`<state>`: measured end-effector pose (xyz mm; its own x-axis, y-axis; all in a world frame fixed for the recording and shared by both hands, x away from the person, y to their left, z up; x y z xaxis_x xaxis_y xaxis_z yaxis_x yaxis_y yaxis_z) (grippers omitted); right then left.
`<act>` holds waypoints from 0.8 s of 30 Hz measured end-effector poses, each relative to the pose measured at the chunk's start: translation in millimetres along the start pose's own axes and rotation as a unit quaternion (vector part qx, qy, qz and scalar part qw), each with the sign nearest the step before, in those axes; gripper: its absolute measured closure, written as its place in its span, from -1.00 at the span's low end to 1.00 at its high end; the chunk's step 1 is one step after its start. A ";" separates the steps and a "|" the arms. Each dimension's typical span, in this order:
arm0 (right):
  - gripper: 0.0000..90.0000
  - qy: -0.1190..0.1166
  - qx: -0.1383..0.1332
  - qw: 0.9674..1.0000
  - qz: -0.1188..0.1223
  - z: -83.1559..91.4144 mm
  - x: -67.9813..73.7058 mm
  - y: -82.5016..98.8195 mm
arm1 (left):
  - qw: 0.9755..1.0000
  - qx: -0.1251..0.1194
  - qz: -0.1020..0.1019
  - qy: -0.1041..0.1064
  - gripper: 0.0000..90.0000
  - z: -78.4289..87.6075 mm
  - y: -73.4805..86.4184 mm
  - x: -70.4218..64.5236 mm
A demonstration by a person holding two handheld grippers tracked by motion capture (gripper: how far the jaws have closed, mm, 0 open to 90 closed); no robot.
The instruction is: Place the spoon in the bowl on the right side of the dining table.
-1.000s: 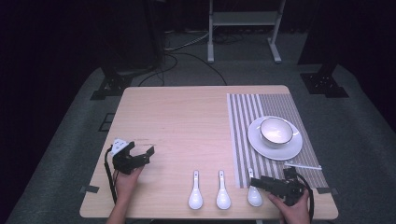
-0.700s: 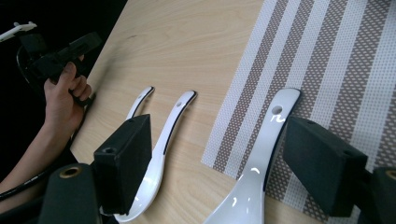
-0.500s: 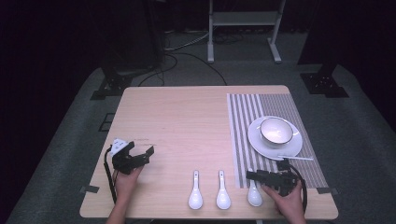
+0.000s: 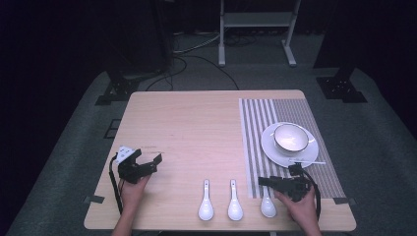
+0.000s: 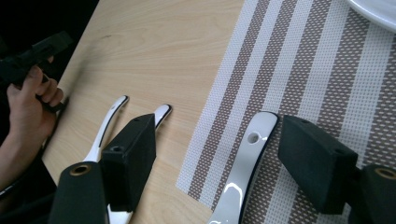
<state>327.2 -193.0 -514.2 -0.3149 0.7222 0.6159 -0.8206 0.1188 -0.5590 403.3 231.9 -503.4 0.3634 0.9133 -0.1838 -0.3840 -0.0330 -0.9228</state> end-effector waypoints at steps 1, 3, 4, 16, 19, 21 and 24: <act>-0.33 0.003 0.002 1.000 0.000 -0.5 0.2 -0.3 | 1.000 0.000 0.000 0.000 -0.90 0.0 0.0 0.0; -0.28 0.006 0.005 1.000 0.002 -1.6 0.3 -1.0 | 1.000 0.000 0.000 0.000 -0.90 0.0 0.0 -0.2; -0.28 0.009 0.005 1.000 0.005 -2.4 0.0 -1.7 | 1.000 0.000 0.000 0.000 -0.90 0.1 0.0 -0.3; -0.06 0.052 0.020 0.998 0.015 -6.8 -5.4 -1.9 | 1.000 -0.001 0.001 0.001 -0.90 0.0 -0.2 -0.2; 0.00 0.063 0.024 0.998 0.019 -7.8 -7.4 -1.6 | 1.000 0.000 0.001 0.001 -0.90 -0.1 -0.1 -0.2; 0.04 0.069 0.029 0.997 0.023 -8.9 -8.3 -1.0 | 1.000 -0.001 0.001 0.001 -0.90 0.0 -0.2 -0.2; 0.09 0.080 0.033 0.996 0.029 -10.0 -8.7 -0.4 | 1.000 -0.001 0.002 0.001 -0.90 0.0 -0.1 -0.3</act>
<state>335.1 -192.6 -524.9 -0.2871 0.8265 0.4842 -0.8347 0.0322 -0.5498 403.3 231.6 -503.2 0.3635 0.9122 -0.1890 -0.3845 -0.0380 -0.9224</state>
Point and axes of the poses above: each handheld gripper's, and its own axes: z roughly backward along the jaws, y roughly out of its underside, x roughly to its left, the point moved 8 cm from there along -z, roughly forward along the jaws, and after that the axes turned 3 degrees about -x, right-handed, at the moved point
